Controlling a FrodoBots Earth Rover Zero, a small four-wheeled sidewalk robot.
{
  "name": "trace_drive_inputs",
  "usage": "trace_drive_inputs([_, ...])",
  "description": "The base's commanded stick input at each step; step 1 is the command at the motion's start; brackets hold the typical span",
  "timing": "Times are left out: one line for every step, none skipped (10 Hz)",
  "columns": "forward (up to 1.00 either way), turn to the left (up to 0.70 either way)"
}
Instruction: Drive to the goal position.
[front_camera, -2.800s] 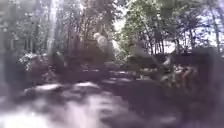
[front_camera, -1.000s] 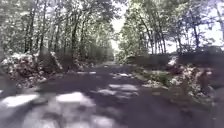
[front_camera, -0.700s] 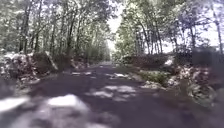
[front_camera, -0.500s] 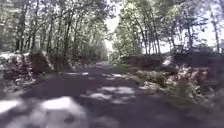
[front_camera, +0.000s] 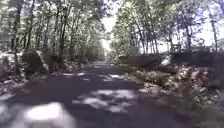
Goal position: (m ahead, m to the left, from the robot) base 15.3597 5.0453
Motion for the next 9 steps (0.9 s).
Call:
trace_drive_inputs([0.45,0.00])
trace_drive_inputs([0.45,0.00])
trace_drive_inputs([0.45,0.00])
trace_drive_inputs([0.45,0.00])
trace_drive_inputs([0.45,0.03])
trace_drive_inputs([0.45,0.27])
trace_drive_inputs([0.45,0.27])
trace_drive_inputs([0.45,0.27])
trace_drive_inputs([0.45,0.27])
